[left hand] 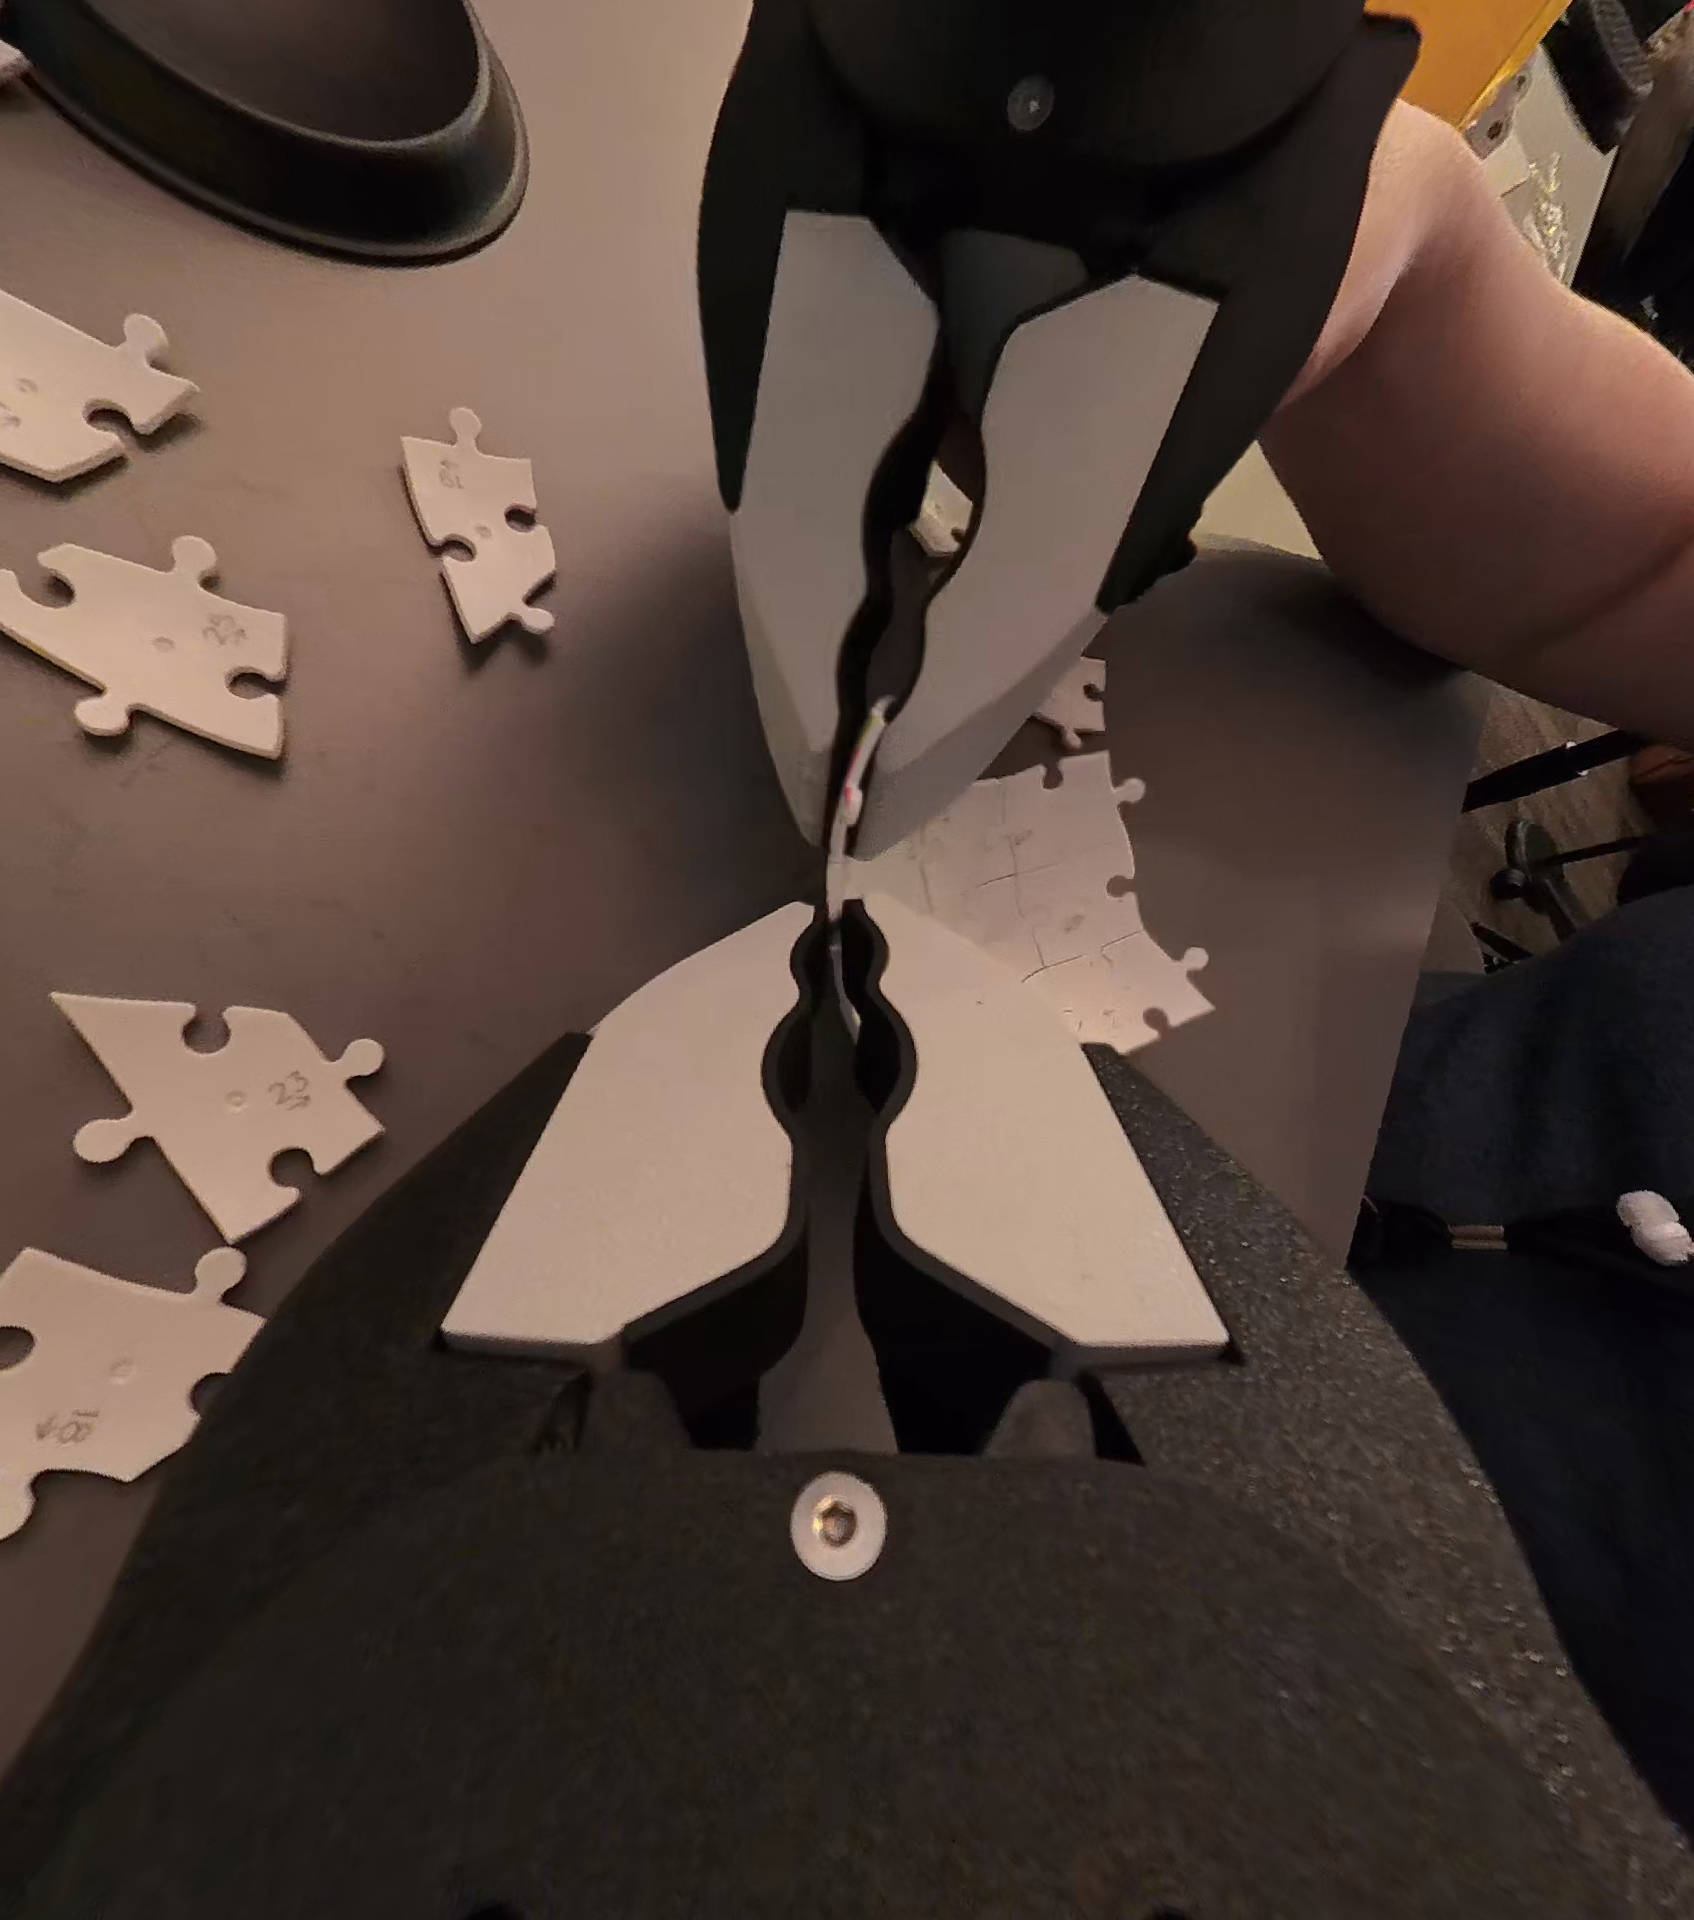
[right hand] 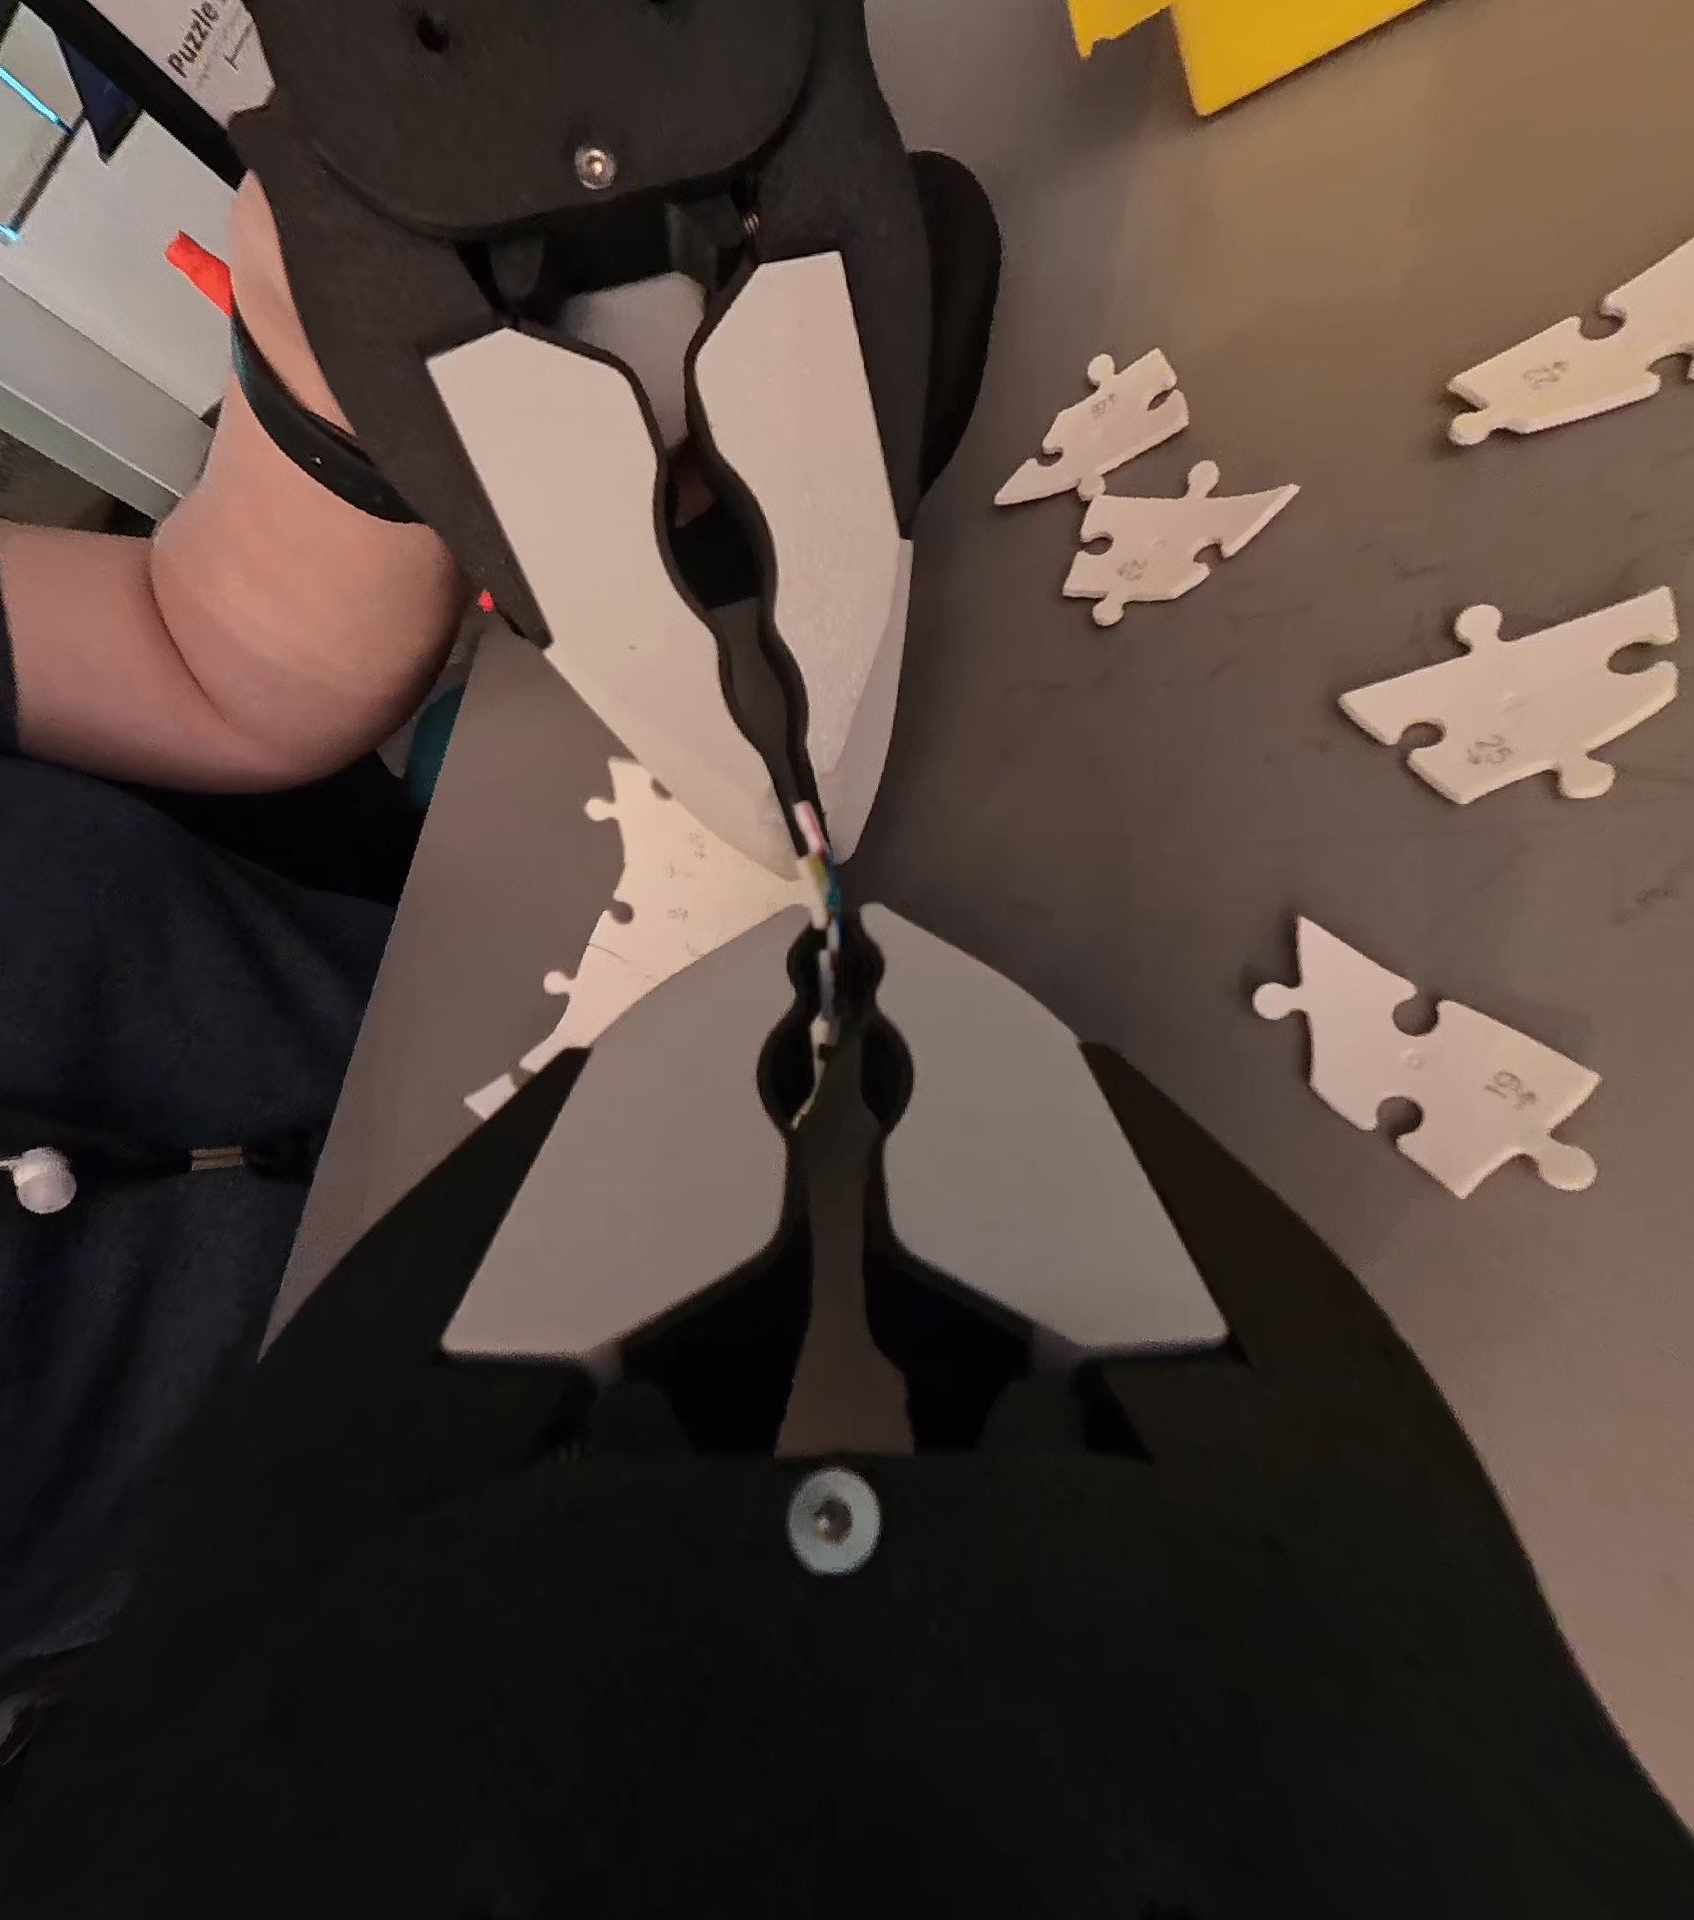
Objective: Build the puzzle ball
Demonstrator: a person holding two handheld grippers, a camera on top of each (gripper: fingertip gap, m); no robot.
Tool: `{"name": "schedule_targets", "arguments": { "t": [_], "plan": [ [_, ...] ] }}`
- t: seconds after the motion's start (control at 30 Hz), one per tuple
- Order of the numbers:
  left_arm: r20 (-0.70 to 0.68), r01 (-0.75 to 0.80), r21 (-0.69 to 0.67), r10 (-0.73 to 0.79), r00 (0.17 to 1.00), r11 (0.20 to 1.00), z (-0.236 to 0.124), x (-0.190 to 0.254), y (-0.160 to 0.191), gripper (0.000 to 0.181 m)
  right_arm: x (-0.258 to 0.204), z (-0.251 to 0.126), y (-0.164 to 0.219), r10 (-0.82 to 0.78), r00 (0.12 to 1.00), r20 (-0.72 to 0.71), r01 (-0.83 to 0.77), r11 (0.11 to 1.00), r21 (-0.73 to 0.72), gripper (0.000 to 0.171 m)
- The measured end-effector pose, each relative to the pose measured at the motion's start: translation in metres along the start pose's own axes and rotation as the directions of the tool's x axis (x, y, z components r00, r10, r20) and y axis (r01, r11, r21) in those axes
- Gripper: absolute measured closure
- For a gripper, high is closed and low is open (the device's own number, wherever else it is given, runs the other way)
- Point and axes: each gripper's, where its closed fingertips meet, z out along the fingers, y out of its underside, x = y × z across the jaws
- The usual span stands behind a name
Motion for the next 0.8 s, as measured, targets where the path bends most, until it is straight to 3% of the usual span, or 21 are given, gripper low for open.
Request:
{"name": "schedule_targets", "arguments": {
  "t": [0.17,0.27,0.3,0.33,0.5,0.67,0.8],
  "plan": [
    [-0.013,0.007,-0.004,-0.007,1.000,1.000,0.001,0.002,0.001,0.179,-0.003,0.000,0.002,0.045,0.999,0.016,-0.045,0.998,-0.033,0.168],
    [-0.015,0.014,-0.007,-0.014,1.000,1.000,0.002,0.003,0.002,0.179,-0.004,0.000,0.003,-0.008,1.000,0.017,0.008,1.000,-0.027,0.168],
    [-0.017,0.021,0.007,-0.021,1.000,1.000,0.001,0.003,0.001,0.179,-0.004,-0.003,0.000,-0.013,1.000,0.011,0.013,1.000,-0.012,0.161],
    [-0.012,0.027,0.009,-0.026,1.000,1.000,0.000,0.002,0.001,0.179,-0.004,-0.008,-0.004,-0.018,1.000,0.001,0.018,1.000,0.006,0.141],
    [0.006,0.052,0.002,-0.052,0.999,0.999,-0.002,-0.001,0.005,0.179,-0.005,-0.059,-0.024,-0.116,0.987,-0.112,0.129,0.985,0.114,0.144],
    [0.023,0.066,0.008,-0.066,0.998,0.998,-0.003,-0.003,0.007,0.171,-0.009,-0.116,-0.039,-0.117,0.970,-0.215,0.171,0.952,0.253,0.143],
    [0.033,0.066,0.008,-0.067,0.997,0.998,-0.004,-0.003,0.006,0.169,-0.014,-0.155,-0.039,-0.108,0.945,-0.307,0.200,0.937,0.285,0.140]
  ]
}}
